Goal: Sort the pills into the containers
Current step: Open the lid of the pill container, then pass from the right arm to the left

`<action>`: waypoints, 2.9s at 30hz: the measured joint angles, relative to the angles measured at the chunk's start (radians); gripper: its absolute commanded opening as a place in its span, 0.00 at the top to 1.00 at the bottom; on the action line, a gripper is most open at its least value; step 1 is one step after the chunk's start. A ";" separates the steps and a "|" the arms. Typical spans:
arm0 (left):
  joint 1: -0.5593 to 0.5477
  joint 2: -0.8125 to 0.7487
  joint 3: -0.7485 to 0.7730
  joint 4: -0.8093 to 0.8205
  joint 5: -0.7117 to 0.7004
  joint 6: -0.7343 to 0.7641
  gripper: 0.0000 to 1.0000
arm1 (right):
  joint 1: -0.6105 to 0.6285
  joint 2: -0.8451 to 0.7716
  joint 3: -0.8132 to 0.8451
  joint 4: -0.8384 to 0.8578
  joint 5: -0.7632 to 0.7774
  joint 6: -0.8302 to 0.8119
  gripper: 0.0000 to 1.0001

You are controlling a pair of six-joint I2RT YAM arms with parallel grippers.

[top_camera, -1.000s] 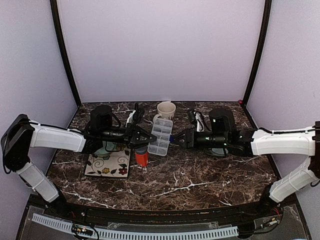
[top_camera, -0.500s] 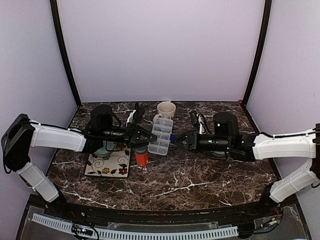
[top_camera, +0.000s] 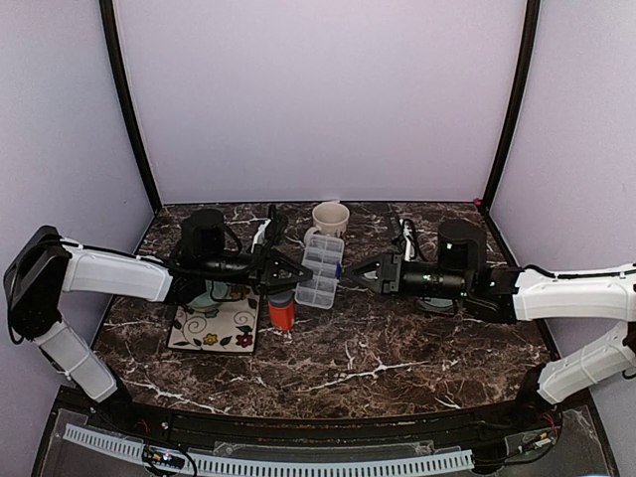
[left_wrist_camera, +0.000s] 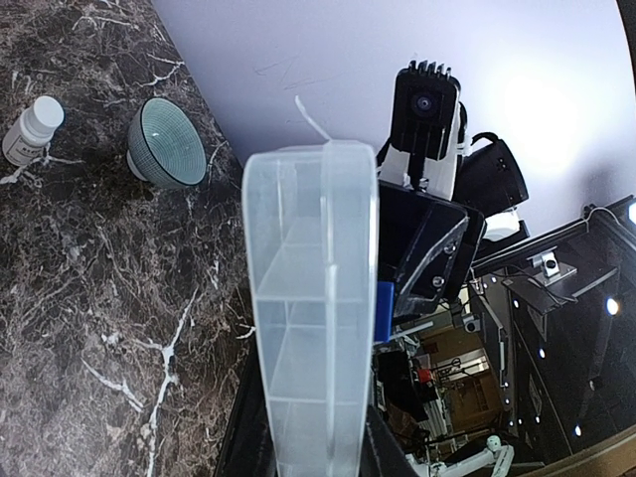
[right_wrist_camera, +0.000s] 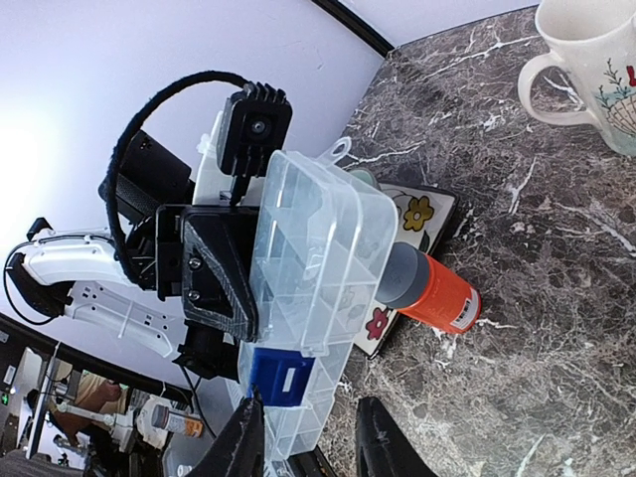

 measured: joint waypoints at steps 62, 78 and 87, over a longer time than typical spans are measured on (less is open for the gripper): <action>-0.011 0.033 0.086 -0.251 -0.143 0.161 0.82 | 0.058 0.179 0.413 -0.658 0.220 -0.133 1.00; -0.021 0.045 0.103 -0.325 -0.209 0.201 0.26 | 0.076 0.212 0.477 -0.793 0.277 -0.166 1.00; -0.021 0.045 0.103 -0.359 -0.247 0.227 0.23 | 0.077 0.212 0.494 -0.883 0.312 -0.167 1.00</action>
